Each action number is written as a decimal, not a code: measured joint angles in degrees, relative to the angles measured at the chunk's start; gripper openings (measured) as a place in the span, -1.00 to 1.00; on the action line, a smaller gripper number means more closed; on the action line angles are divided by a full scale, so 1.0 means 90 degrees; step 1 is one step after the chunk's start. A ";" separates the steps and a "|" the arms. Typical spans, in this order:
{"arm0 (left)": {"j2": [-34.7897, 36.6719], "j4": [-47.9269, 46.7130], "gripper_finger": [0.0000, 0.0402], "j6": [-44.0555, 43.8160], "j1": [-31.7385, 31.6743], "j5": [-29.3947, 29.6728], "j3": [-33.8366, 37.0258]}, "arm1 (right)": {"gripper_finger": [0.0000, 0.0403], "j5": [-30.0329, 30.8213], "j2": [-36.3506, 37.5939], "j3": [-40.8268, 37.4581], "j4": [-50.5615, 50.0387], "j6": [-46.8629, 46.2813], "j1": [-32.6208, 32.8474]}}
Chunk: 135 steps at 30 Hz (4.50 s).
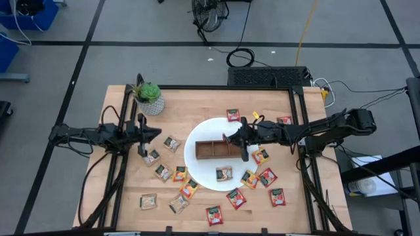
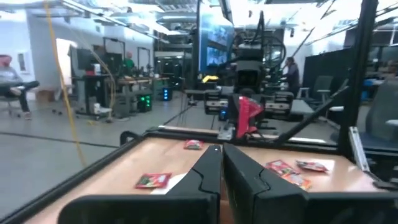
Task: Pick & Place Tea
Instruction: Put the red tea bag into the middle section of the wooden organizer
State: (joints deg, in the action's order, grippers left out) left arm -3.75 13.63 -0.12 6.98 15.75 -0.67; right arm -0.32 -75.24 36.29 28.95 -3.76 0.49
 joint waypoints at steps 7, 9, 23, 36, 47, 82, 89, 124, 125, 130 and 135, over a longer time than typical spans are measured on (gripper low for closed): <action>-0.0428 0.0237 -0.73 -0.1503 -0.0005 0.0125 -0.0002 | -0.93 -0.0182 0.0000 0.0000 0.0003 0.0221 -0.0002; -0.0814 0.0449 -0.56 -0.1936 -0.0005 0.0409 0.0000 | -0.93 -0.0232 0.0000 0.0000 0.0013 0.0276 -0.0002; -0.5821 0.3144 0.30 -0.1168 -0.0485 -0.0854 -0.1750 | -0.93 -0.0718 0.0000 0.0000 0.0202 0.0162 0.0000; -0.8393 0.3200 0.13 0.0153 -0.0747 -0.3711 -0.4002 | -0.93 -0.1641 0.0000 0.0002 0.0145 0.0372 0.0144; -0.9897 0.3168 0.00 -0.0041 -0.0780 -0.4223 -0.5213 | -0.93 -0.1660 0.0000 0.0002 0.0285 0.0568 0.0209; -1.0513 0.2832 -0.97 0.0316 -0.0935 -0.4527 -0.6042 | -0.84 -0.1613 0.0000 0.0005 0.0284 0.0500 0.0209; -1.0080 0.1988 -0.99 0.0997 -0.0935 -0.4143 -0.6025 | -0.84 -0.1507 -0.0001 0.0025 0.0212 0.0421 0.0199; -0.8361 0.0242 -1.00 -0.0162 -0.0266 -0.0792 -0.4282 | -0.78 -0.0268 -0.0002 -0.0503 0.0899 0.0008 0.0209; -0.8367 0.0143 -1.00 -0.0178 -0.0265 -0.0792 -0.4284 | -0.78 -0.0267 -0.0002 -0.0503 0.0897 0.0009 0.0209; -0.8434 0.0121 -1.00 -0.0220 -0.0315 -0.0768 -0.4122 | -0.78 -0.0262 -0.0002 -0.0503 0.0897 0.0014 0.0209; -0.8434 0.0485 -1.00 -0.0426 -0.0445 -0.0764 -0.3731 | -0.78 -0.0265 -0.0002 -0.0503 0.0897 0.0014 0.0209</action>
State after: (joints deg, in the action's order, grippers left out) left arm -79.66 18.00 -3.96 2.98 8.87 -34.25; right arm -2.70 -75.26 31.77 37.01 -3.64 2.37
